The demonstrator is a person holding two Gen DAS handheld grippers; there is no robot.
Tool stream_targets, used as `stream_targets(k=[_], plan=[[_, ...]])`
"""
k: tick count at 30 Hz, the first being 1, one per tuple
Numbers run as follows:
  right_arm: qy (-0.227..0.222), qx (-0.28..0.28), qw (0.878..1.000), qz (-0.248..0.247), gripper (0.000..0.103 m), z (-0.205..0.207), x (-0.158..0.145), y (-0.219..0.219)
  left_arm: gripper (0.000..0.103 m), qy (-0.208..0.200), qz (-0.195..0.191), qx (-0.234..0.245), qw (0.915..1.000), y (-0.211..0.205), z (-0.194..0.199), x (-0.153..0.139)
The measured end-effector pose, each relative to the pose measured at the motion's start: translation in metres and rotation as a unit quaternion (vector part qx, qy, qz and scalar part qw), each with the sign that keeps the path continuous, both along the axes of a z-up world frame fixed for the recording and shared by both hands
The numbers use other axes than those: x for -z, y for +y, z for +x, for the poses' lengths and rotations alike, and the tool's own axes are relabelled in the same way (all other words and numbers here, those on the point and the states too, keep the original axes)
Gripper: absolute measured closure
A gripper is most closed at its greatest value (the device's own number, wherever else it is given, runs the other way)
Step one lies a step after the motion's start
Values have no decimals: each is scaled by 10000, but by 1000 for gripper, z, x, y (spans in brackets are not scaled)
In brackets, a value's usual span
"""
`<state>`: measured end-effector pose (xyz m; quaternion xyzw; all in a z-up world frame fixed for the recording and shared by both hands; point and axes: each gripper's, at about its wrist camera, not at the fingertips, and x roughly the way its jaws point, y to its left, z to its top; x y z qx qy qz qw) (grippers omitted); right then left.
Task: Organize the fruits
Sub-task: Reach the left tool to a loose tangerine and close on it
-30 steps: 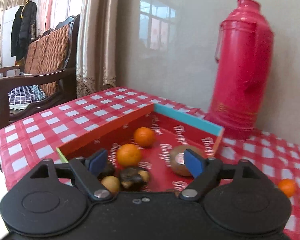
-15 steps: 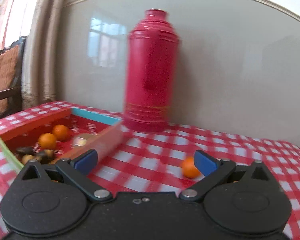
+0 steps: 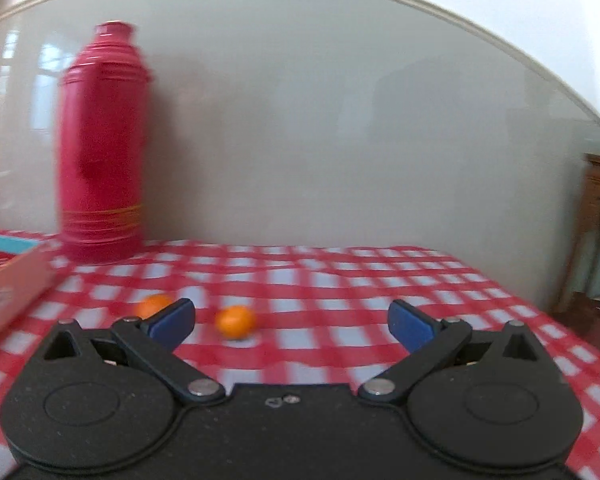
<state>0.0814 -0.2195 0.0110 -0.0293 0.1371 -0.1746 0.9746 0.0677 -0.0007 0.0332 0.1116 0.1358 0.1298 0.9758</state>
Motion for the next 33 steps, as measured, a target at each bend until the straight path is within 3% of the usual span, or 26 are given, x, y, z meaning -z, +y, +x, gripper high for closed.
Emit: stream_targets(k=[6,13,20,29,33], plan=[[-47,790,9968,127,6,-9,3,-33,0,215,85,910,9956,-53,28,-8],[19,1197,9928,-43,6,-15,11,-55,0,655,190,1613,9845,-105,68,3],[68,1323,9912,-84,6,-19,14,-75,1,1098,229,1964,9741,-138,102,19],[174,1416,9898,-3,6,-20,15,-88,1,1304,48,2023,9706,-157,132,33],[156,1381,9903,41,6,-21,15,-89,18,1520,-22,2087,9661,-163,143,40]])
